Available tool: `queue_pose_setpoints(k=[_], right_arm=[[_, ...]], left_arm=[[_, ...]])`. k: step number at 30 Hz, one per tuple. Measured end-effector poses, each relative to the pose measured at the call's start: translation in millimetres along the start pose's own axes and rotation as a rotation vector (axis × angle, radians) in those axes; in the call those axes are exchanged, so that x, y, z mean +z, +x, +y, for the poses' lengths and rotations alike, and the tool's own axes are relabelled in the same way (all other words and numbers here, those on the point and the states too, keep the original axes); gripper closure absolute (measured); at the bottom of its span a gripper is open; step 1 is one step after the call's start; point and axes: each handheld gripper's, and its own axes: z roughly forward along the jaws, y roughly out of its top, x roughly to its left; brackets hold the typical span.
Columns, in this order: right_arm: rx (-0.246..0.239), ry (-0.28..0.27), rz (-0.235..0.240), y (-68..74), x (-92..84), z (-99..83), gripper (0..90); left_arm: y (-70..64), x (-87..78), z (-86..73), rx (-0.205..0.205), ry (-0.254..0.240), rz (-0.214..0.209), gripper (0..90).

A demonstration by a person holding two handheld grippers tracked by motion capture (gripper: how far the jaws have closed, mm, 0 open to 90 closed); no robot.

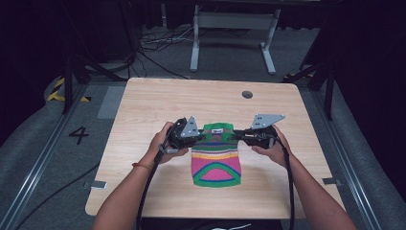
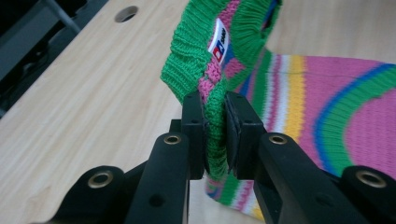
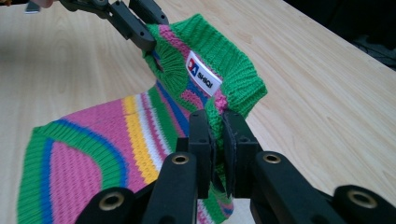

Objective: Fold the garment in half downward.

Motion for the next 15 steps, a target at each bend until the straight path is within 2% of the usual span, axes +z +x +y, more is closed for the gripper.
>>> queue_pose_setpoints(k=[2, 5, 8, 10, 12, 15], right_arm=[[-0.017, 0.001, 0.011, 6.0, -4.7, -3.0, 83.3], [-0.031, 0.003, 0.034, 14.7, -10.3, -7.3, 83.3], [-0.051, 0.011, 0.052, 25.0, -14.7, -10.0, 83.3], [-0.07, 0.018, 0.066, 33.0, -16.5, -11.5, 83.3], [-0.084, 0.026, 0.081, 40.0, -17.3, -13.7, 83.3], [-0.09, 0.038, 0.102, 47.9, -16.4, -18.4, 83.2]], left_arm=[[-8.5, -3.1, -1.3, 0.032, 0.015, 0.005, 78.9], [-18.3, -6.5, -4.8, 0.049, 0.019, 0.005, 79.0], [-29.9, -10.3, -10.0, 0.072, 0.025, -0.014, 79.2], [-33.6, -11.9, -11.7, 0.073, 0.023, -0.019, 79.2], [-43.6, -13.5, -14.1, 0.092, 0.045, -0.03, 79.1], [-51.4, -12.7, -15.8, 0.108, 0.06, -0.04, 78.9]])
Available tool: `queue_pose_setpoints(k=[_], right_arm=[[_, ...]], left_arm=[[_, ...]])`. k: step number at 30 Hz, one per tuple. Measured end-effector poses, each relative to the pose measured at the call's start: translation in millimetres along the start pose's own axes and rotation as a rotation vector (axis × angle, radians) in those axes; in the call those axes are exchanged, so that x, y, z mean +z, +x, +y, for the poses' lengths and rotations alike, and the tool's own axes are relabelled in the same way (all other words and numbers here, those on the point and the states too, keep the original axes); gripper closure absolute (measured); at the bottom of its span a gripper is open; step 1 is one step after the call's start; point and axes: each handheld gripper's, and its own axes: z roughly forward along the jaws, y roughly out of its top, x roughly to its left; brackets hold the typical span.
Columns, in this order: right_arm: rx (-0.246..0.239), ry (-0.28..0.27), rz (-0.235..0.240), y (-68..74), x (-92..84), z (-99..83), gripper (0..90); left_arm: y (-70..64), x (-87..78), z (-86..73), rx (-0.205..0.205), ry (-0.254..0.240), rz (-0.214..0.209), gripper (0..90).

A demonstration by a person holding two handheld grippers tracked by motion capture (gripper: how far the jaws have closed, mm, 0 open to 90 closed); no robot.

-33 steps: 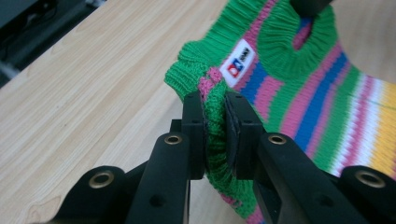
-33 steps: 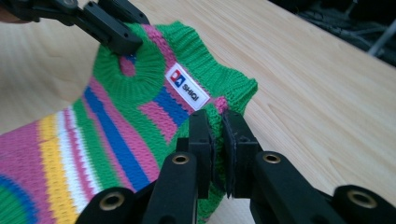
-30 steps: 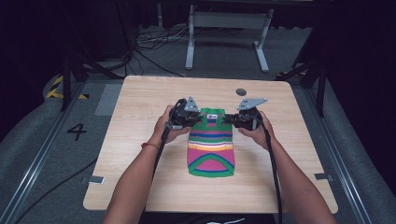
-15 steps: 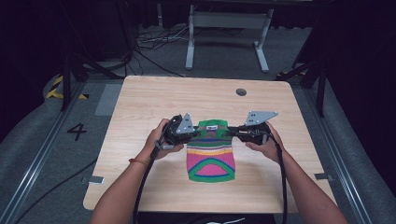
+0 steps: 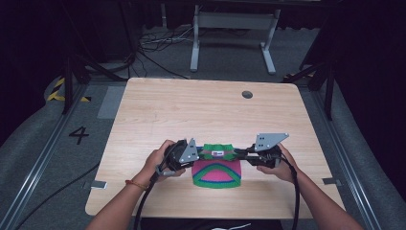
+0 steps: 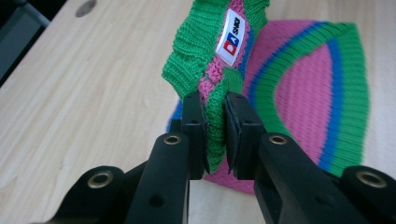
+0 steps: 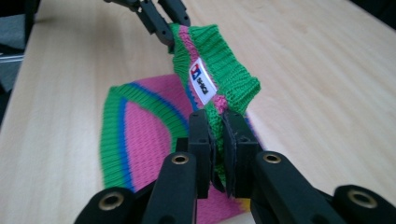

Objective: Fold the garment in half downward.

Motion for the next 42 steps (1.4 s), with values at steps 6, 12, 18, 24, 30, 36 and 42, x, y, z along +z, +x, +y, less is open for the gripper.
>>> queue_pose_setpoints(k=[6, 12, 18, 24, 30, 36, 42], right_arm=[[-0.018, 0.054, 0.028, 16.6, 4.5, -14.3, 82.8], [-0.024, 0.085, 0.037, 30.5, -1.0, -26.0, 79.1], [-0.022, 0.058, 0.014, 37.1, -14.9, -26.5, 77.1], [-0.02, 0.052, 0.013, 40.9, -13.6, -23.8, 76.8], [-0.036, 0.085, 0.049, 51.1, 0.5, -23.8, 76.7], [-0.02, 0.148, 0.043, 54.2, 16.2, -38.0, 75.4], [0.017, 0.137, 0.026, 49.6, 20.1, -46.6, 73.0]], left_arm=[[-23.7, 2.8, -4.6, 0.047, 0.047, -0.051, 77.3], [-38.8, -2.7, -12.4, 0.065, 0.089, -0.087, 72.1], [-41.3, -18.7, -20.2, -0.034, 0.046, -0.07, 61.8], [-38.4, -20.9, -14.7, -0.123, -0.031, -0.111, 63.3], [-46.2, 2.8, -8.4, -0.137, 0.01, -0.191, 70.4], [-52.6, 21.9, -19.4, -0.174, 0.031, -0.213, 71.7], [-45.6, 26.4, -25.4, -0.184, -0.015, -0.213, 71.3]])
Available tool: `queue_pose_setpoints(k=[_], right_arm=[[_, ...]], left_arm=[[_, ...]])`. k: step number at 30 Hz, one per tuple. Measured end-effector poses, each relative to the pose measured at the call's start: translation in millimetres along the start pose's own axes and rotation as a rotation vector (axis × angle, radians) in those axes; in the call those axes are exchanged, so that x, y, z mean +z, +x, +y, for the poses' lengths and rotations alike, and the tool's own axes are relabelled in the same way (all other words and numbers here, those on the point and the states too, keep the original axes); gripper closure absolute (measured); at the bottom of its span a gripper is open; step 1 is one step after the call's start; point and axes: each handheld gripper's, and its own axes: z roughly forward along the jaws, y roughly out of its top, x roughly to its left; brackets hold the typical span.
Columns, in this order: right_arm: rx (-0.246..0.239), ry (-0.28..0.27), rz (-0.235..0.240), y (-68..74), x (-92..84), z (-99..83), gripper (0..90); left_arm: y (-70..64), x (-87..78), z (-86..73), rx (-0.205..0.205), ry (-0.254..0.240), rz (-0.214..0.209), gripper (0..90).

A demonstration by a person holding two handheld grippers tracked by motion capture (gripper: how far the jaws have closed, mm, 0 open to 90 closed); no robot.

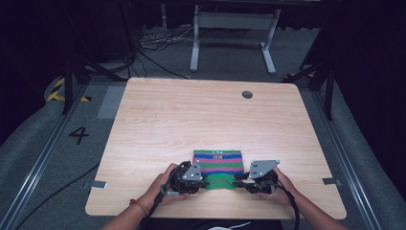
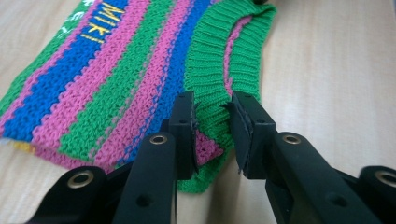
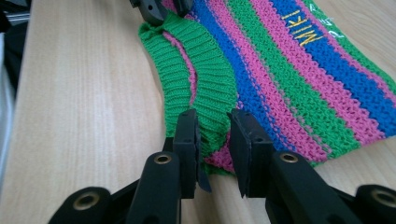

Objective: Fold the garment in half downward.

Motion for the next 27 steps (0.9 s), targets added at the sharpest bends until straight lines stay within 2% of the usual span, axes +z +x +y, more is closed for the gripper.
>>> queue_pose_setpoints(k=[7, 15, 18, 22, 27], right_arm=[[0.037, -0.018, -0.039, -10.6, 5.1, 0.1, 73.1], [0.063, -0.006, -0.072, -24.0, 6.7, 2.0, 72.6], [0.061, 0.001, -0.073, -24.9, 6.0, 2.8, 71.1], [0.063, 0.009, -0.077, -23.5, 2.8, 5.1, 66.9], [0.042, 0.021, -0.077, -21.0, -7.8, 6.6, 63.6]], left_arm=[[20.5, 4.6, -1.5, -0.05, -0.03, -0.005, 71.3], [34.8, 9.6, 7.2, -0.057, 0.003, -0.006, 71.4], [33.3, 8.3, 9.1, -0.05, 0.015, 0.009, 69.6], [31.1, 3.3, 12.2, -0.045, 0.036, 0.02, 59.0], [27.9, -8.0, 12.3, -0.023, 0.064, 0.075, 48.1]])
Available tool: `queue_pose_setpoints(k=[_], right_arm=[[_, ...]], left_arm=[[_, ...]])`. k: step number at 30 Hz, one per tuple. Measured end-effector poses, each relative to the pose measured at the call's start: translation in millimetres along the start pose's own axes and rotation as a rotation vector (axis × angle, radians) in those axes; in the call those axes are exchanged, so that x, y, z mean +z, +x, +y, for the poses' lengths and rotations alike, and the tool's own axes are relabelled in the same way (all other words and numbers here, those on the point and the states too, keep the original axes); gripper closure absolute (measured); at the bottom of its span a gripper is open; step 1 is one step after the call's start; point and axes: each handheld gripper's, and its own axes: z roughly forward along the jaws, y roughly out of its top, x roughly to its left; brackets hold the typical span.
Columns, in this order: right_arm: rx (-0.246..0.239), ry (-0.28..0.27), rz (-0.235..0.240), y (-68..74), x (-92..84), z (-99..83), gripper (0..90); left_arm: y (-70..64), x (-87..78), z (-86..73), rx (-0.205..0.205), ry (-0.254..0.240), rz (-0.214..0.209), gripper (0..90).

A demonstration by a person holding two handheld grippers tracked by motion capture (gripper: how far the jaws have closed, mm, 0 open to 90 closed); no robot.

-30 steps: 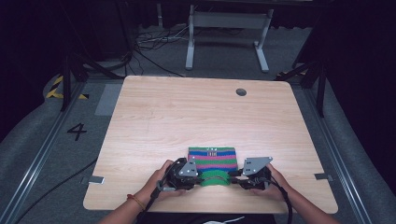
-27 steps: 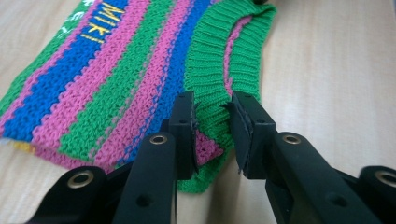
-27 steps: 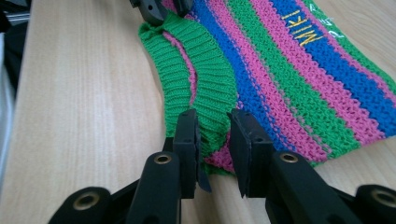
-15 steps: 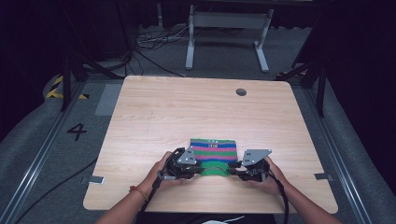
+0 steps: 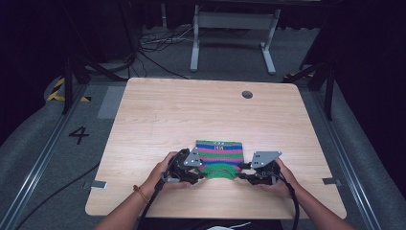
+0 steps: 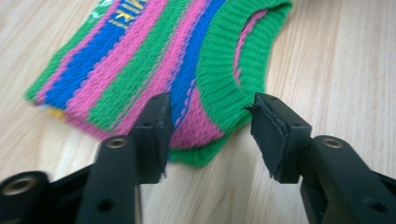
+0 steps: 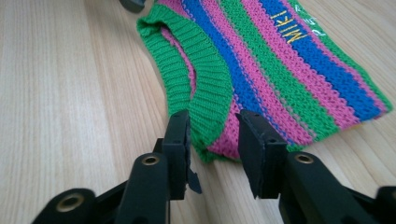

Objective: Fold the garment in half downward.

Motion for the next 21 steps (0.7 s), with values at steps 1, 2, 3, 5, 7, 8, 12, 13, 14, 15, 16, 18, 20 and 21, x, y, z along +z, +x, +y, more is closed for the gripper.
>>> queue_pose_setpoints(k=[1, 2, 3, 5, 7, 8, 12, 13, 14, 15, 16, 18, 20, 21], right_arm=[[-0.007, 0.007, -0.001, 0.2, -1.8, 0.3, 62.3], [-0.011, 0.01, -0.003, 0.7, -4.9, 0.8, 60.6], [-0.011, 0.01, -0.003, 0.7, -4.9, 0.8, 60.6], [-0.02, 0.018, -0.017, 1.3, -11.2, 1.9, 57.6], [-0.015, 0.021, -0.028, 0.7, -17.0, 2.6, 55.3], [-0.011, 0.022, -0.037, 0.8, -19.1, 2.7, 53.9], [-0.019, 0.029, -0.06, 0.4, -27.8, 1.6, 49.6], [-0.017, 0.03, -0.063, 0.5, -29.7, 0.5, 48.6], [-0.019, 0.035, -0.067, 0.9, -31.4, -0.8, 47.9], [-0.025, 0.045, -0.076, 1.1, -33.5, -2.9, 47.1], [-0.025, 0.05, -0.082, 1.3, -35.1, -4.7, 47.1], [-0.027, 0.059, -0.091, 1.4, -38.6, -9.1, 47.5], [-0.027, 0.064, -0.099, 1.5, -40.0, -11.2, 47.5], [-0.031, 0.073, -0.108, 0.9, -42.3, -14.5, 46.9]], left_arm=[[-0.1, -3.4, -0.9, 0.005, 0.002, 0.004, 46.6], [-0.3, -6.5, -1.8, 0.009, 0.005, 0.006, 44.8], [-0.3, -6.5, -1.8, 0.009, 0.005, 0.006, 44.0], [-0.9, -14.8, -4.3, 0.014, 0.006, 0.003, 41.7], [-2.4, -22.1, -6.4, 0.03, 0.034, 0.012, 40.2], [-3.1, -25.3, -8.1, 0.039, 0.041, 0.014, 39.5], [-4.0, -36.4, -19.0, 0.03, 0.069, 0.033, 37.2], [-3.9, -38.9, -22.1, 0.029, 0.082, 0.044, 36.7], [-3.4, -41.7, -25.9, 0.026, 0.095, 0.05, 36.3], [-2.7, -44.1, -28.9, 0.031, 0.109, 0.061, 36.8], [-2.0, -46.5, -32.0, 0.03, 0.117, 0.073, 37.1], [0.2, -52.4, -38.2, 0.011, 0.117, 0.082, 37.0], [1.9, -56.4, -42.5, 0.006, 0.124, 0.097, 35.4], [2.7, -59.1, -45.4, 0.002, 0.128, 0.111, 35.2]])
